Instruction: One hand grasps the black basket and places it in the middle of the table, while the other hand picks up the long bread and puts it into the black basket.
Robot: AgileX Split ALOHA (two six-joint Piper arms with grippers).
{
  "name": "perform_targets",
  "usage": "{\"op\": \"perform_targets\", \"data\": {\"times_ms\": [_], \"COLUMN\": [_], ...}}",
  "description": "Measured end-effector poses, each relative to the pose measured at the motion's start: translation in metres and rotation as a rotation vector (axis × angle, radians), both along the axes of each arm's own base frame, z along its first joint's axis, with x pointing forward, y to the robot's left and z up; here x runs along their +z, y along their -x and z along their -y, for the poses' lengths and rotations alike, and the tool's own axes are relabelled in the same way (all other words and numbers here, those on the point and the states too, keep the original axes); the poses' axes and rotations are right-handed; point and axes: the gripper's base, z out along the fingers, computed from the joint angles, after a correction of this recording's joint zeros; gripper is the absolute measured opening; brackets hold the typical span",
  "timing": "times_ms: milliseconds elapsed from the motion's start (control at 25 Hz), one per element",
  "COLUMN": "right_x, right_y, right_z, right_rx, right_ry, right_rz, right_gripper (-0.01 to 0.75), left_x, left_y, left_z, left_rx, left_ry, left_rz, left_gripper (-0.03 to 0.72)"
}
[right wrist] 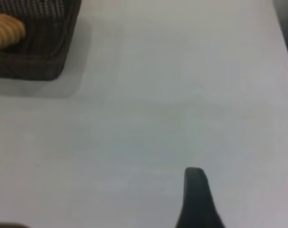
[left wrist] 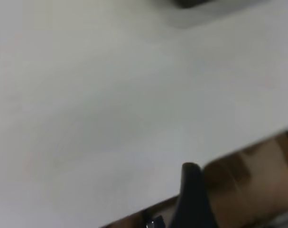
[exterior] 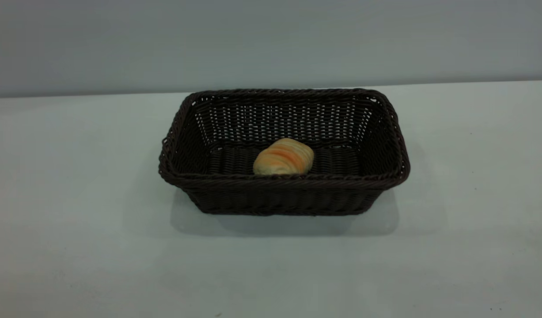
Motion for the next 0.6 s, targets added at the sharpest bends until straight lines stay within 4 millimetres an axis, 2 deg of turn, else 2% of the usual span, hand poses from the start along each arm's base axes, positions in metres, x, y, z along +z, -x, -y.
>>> {"op": "perform_targets", "data": {"times_ms": [200, 360, 600], "right_x": [0.0, 0.0, 0.0], "right_y": [0.0, 0.0, 0.0], "right_z": [0.0, 0.0, 0.0], "right_rx": [0.021, 0.022, 0.022], "right_ry": [0.001, 0.001, 0.001], "right_rz": [0.002, 0.003, 0.003], "right_gripper": [0.525, 0.525, 0.523], "left_x": [0.0, -0.001, -0.002], "left_y": [0.006, 0.018, 0.02], "left_z": [-0.001, -0.001, -0.001], "left_rx": [0.208, 0.203, 0.205], "left_ry": [0.007, 0.018, 0.019], "left_rz": [0.046, 0.131, 0.14], "left_gripper": [0.579, 0.579, 0.579]}}
